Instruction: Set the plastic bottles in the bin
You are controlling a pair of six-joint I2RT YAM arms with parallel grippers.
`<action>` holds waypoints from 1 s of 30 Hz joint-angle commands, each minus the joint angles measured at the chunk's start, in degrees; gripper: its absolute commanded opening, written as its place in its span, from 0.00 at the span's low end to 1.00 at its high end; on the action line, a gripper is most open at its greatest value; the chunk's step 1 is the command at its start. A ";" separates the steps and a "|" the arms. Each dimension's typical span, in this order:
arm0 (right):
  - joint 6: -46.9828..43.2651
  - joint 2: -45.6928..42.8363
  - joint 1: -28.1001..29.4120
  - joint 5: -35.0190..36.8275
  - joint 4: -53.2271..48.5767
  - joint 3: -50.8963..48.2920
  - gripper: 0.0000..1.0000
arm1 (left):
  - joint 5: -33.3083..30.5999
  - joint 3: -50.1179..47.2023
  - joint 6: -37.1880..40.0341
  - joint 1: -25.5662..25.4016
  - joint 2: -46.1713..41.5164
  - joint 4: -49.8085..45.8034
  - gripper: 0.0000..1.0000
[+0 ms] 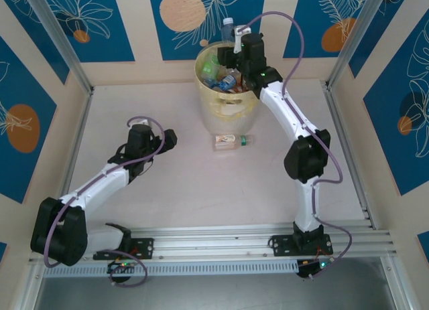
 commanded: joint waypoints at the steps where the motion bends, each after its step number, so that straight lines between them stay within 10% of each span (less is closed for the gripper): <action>1: 3.28 0.10 0.77 4.57 -8.36 5.66 0.77 | -1.66 -0.95 1.18 0.63 -1.06 0.48 1.00; 10: 0.83 -8.72 1.70 3.62 -3.25 -3.74 0.86 | 2.49 -0.49 2.15 0.89 1.53 3.43 1.00; 30: 3.37 -7.92 -1.83 -24.21 -10.94 -6.68 0.86 | 19.41 4.94 25.64 -10.85 21.87 29.05 1.00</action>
